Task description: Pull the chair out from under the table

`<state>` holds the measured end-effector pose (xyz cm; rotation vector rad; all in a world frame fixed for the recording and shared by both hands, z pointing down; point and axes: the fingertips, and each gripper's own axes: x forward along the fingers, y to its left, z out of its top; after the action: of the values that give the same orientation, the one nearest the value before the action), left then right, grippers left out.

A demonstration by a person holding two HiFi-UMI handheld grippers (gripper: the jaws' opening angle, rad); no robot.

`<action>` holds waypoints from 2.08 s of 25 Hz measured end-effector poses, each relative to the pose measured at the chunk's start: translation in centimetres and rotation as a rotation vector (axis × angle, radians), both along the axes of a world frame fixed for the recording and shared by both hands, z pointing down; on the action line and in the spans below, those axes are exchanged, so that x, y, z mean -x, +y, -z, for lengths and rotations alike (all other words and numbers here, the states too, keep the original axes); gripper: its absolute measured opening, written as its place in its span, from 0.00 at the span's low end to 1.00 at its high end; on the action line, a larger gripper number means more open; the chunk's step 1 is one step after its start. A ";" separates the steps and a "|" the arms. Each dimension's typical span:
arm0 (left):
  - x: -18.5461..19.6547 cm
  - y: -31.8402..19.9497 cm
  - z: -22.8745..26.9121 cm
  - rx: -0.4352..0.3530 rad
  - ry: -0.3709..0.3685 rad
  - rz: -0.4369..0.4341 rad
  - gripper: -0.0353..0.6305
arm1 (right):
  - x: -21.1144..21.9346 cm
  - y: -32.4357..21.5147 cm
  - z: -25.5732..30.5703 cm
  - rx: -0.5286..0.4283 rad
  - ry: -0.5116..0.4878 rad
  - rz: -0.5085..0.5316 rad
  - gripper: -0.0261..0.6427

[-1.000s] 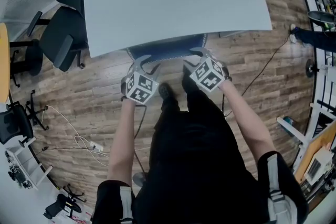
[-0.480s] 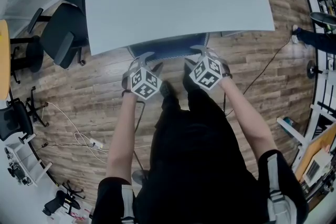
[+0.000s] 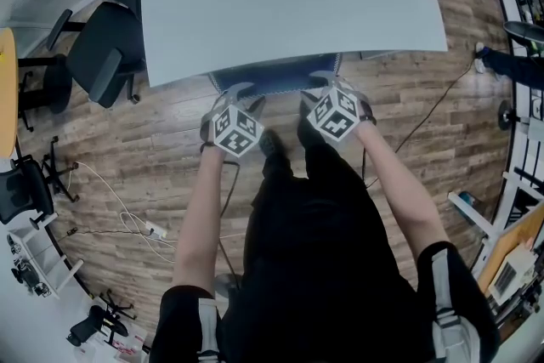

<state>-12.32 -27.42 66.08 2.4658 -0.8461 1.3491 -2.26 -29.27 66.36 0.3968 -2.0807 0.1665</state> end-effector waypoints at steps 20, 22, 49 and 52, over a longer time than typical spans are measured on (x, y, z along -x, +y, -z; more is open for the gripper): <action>0.0 0.1 0.2 0.022 0.005 0.105 0.28 | -0.2 0.2 0.2 0.007 0.017 -0.052 0.29; 0.0 0.3 0.2 0.027 0.005 0.105 0.27 | -0.3 0.3 0.2 0.011 0.019 -0.055 0.28; -0.1 6.0 -0.3 0.035 -0.009 0.037 0.27 | -0.4 6.5 -0.4 0.039 0.071 -0.095 0.28; -0.1 7.5 -0.5 0.048 -0.014 0.025 0.27 | -0.4 8.2 -0.6 0.046 0.073 -0.110 0.28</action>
<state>-12.26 -19.92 66.58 2.4043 -0.8350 1.3638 -1.89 -21.11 66.99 0.4829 -1.9806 0.2613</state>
